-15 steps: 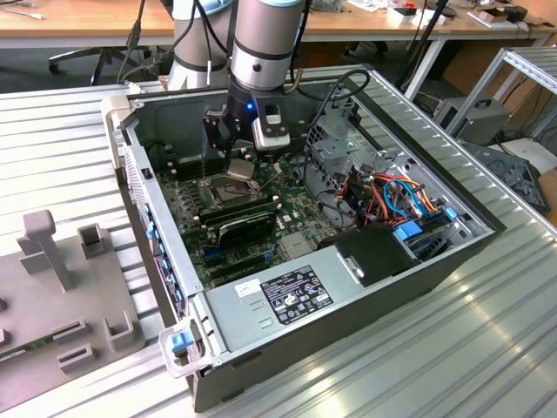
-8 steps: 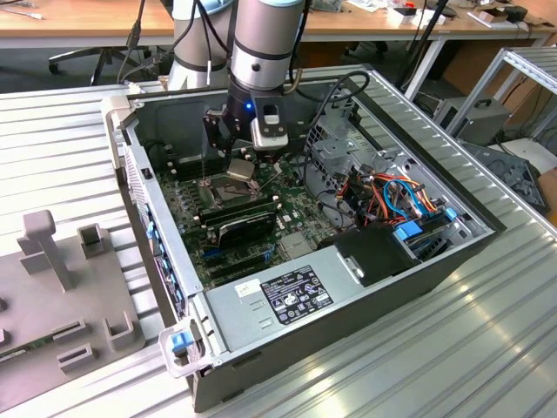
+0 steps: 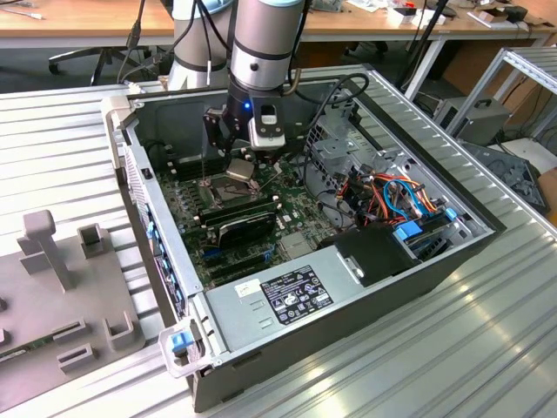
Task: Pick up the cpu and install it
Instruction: 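Place the cpu into insertion slot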
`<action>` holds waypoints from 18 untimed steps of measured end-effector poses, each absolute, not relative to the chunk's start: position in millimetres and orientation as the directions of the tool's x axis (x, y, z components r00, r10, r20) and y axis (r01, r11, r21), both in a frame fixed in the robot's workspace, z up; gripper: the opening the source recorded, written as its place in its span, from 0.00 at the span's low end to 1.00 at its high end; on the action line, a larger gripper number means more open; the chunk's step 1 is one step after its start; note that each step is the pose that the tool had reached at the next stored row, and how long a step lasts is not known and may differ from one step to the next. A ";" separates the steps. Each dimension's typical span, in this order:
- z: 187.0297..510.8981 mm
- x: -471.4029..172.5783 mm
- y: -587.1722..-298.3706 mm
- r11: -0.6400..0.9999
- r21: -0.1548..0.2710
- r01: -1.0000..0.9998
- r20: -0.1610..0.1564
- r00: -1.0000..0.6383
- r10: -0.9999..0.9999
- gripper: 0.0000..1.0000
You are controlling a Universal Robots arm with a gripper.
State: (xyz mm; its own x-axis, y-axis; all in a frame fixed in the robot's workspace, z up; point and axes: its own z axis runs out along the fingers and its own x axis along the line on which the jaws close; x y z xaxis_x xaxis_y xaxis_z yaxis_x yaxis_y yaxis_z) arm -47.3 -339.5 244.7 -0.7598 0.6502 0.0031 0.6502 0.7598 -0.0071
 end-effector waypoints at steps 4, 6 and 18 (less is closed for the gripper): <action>244.7 -47.3 -339.5 0.743 -0.007 0.669 0.003 -0.743 0.669 0.55; 244.7 -47.3 -339.5 0.733 -0.007 0.680 0.003 -0.733 0.680 0.55; 244.6 -47.4 -339.5 0.689 -0.007 0.725 0.003 -0.689 0.725 0.55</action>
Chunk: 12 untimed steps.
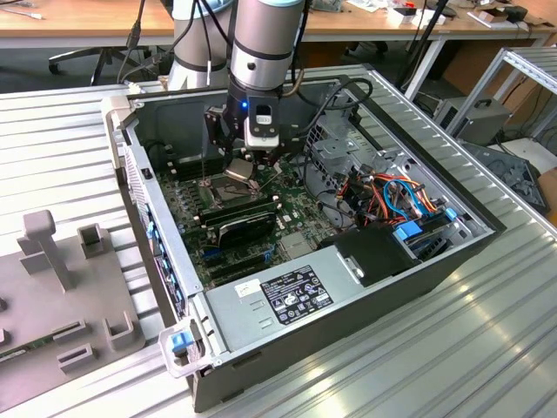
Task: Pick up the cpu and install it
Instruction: 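Place the cpu into insertion slot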
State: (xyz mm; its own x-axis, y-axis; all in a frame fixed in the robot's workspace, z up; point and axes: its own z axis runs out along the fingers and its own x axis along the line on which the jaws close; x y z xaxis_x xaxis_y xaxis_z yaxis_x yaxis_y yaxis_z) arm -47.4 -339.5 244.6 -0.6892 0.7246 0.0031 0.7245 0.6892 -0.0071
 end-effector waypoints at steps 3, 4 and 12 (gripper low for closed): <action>244.6 -47.4 -339.5 0.679 -0.007 0.734 0.003 -0.679 0.734 0.55; 244.6 -47.4 -339.5 0.677 -0.007 0.736 0.003 -0.677 0.736 0.55; 244.5 -47.4 -339.5 0.649 -0.007 0.761 0.003 -0.649 0.761 0.55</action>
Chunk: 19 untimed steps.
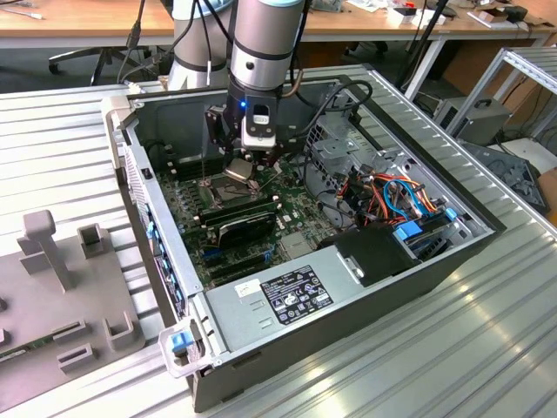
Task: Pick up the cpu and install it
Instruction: 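Place the cpu into insertion slot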
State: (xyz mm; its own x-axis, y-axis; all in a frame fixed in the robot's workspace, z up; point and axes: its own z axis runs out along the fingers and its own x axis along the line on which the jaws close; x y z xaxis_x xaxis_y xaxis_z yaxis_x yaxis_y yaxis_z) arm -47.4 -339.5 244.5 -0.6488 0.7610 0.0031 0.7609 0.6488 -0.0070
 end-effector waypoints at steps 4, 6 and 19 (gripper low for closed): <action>244.5 -47.4 -339.5 0.635 -0.007 0.772 0.003 -0.635 0.773 0.55; 244.5 -47.4 -339.5 0.629 -0.007 0.777 0.003 -0.629 0.777 0.55; 244.5 -47.4 -339.5 0.588 -0.007 0.809 0.003 -0.588 0.809 0.55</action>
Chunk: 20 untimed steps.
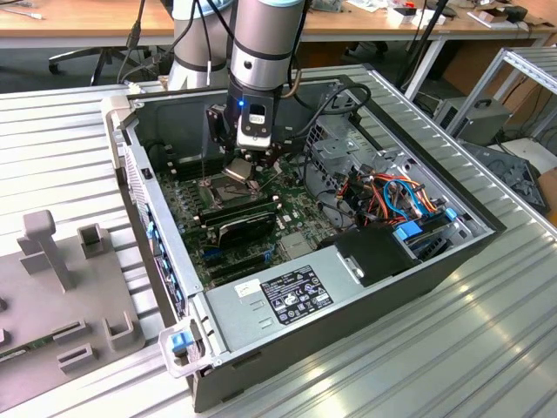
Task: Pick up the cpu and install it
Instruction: 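Place the cpu into insertion slot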
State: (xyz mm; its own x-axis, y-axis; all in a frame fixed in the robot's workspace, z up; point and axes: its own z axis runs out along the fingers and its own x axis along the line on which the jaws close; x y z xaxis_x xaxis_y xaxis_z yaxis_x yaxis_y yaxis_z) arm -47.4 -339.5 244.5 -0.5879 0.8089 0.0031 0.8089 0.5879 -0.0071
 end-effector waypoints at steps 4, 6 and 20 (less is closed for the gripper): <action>244.5 -47.4 -339.5 0.574 -0.007 0.819 0.003 -0.574 0.819 0.55; 244.5 -47.4 -339.5 0.564 -0.007 0.826 0.003 -0.564 0.826 0.55; 244.5 -47.4 -339.5 0.517 -0.007 0.856 0.003 -0.517 0.856 0.55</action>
State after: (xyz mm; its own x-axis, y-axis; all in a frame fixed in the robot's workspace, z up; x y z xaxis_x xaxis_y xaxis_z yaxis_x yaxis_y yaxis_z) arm -47.4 -339.5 244.5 -0.5174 0.8557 0.0031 0.8557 0.5175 -0.0071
